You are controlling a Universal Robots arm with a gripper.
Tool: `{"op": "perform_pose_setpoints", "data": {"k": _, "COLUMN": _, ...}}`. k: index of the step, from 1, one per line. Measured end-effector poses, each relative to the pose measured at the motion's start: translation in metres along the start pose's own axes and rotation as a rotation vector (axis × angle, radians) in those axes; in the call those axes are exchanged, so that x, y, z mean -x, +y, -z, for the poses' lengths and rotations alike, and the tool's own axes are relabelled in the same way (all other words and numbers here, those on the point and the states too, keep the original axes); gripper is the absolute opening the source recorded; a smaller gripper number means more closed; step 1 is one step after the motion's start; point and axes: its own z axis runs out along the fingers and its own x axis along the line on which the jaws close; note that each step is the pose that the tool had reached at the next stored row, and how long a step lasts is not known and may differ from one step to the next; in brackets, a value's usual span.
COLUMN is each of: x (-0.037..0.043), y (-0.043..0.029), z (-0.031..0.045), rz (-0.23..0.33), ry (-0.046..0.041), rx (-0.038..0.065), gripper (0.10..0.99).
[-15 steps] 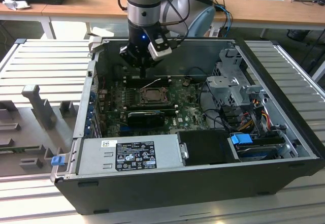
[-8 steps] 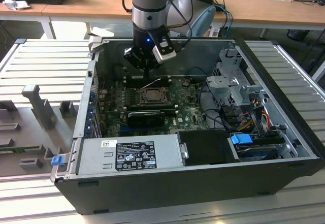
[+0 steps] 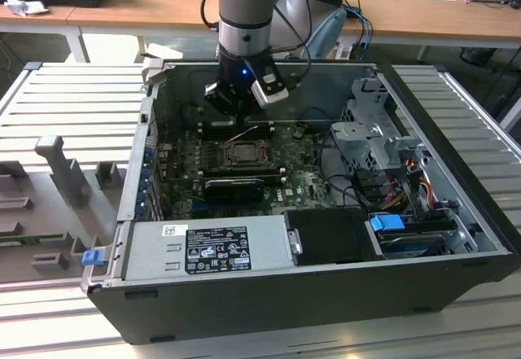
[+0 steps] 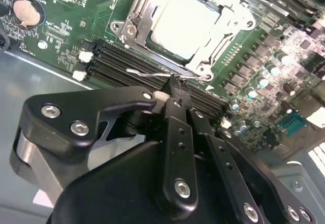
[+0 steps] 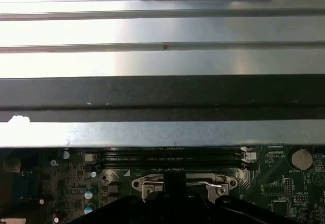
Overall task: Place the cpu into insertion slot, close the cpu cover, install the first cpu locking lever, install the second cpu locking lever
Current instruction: 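Install the first cpu locking lever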
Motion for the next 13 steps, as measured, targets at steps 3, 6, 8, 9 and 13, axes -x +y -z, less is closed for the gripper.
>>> {"op": "perform_pose_setpoints", "data": {"k": 3, "x": 0.0007, "y": -0.0001, "z": -0.0034, "rz": 0.02, "ry": 0.0019, "rx": 0.002, "gripper": 0.106}}
{"op": "perform_pose_setpoints", "data": {"k": 6, "x": 0.0024, "y": 0.0004, "z": -0.0077, "rz": 0.022, "ry": 0.0022, "rx": 0.003, "gripper": 0.106}}
{"op": "perform_pose_setpoints", "data": {"k": 8, "x": 0.0038, "y": 0.0006, "z": -0.01, "rz": 0.023, "ry": 0.0022, "rx": 0.003, "gripper": 0.106}}
{"op": "perform_pose_setpoints", "data": {"k": 9, "x": 0.0048, "y": 0.0008, "z": -0.0111, "rz": 0.023, "ry": 0.0022, "rx": 0.003, "gripper": 0.106}}
{"op": "perform_pose_setpoints", "data": {"k": 13, "x": 0.0119, "y": 0.0014, "z": -0.0146, "rz": 0.026, "ry": 0.0024, "rx": 0.006, "gripper": 0.106}}
